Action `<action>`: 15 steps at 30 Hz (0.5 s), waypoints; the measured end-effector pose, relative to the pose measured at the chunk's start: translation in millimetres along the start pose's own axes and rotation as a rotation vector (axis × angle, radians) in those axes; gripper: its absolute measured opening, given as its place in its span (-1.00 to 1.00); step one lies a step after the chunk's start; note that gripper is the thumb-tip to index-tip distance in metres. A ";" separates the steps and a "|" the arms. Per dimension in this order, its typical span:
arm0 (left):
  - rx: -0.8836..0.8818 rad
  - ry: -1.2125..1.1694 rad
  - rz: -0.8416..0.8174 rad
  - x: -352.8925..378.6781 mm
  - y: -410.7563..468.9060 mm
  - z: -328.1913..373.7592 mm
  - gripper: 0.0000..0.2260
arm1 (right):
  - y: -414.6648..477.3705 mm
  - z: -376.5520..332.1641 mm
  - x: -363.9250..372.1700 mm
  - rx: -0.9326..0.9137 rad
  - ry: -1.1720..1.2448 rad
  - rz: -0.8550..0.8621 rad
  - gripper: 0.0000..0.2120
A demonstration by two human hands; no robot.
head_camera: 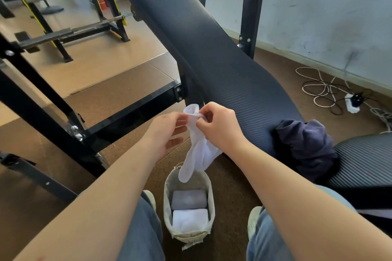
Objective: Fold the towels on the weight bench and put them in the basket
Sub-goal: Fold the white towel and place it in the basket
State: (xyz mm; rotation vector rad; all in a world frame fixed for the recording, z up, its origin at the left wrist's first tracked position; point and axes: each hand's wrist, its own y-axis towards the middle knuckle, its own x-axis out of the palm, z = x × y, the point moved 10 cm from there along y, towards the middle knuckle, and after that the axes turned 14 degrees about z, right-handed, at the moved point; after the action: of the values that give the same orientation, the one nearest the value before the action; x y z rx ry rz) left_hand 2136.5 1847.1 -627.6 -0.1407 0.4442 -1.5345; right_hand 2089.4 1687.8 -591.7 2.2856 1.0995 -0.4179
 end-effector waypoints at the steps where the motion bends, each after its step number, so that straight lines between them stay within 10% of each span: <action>1: 0.016 0.005 0.062 -7.4 5.5 2.2 -0.83 | 0.5 1.1 -0.1 0.018 0.017 -0.022 -0.93; 15: -0.049 0.369 0.071 -24.8 28.2 -29.2 -0.71 | -4.1 -2.8 7.6 -0.008 -0.003 -0.160 -0.86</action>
State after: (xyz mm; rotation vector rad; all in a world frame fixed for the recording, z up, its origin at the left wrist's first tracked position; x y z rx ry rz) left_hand 2152.7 1878.1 -659.7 0.1224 0.7710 -1.4823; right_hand 2090.9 1696.2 -594.8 2.1967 1.2857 -0.4780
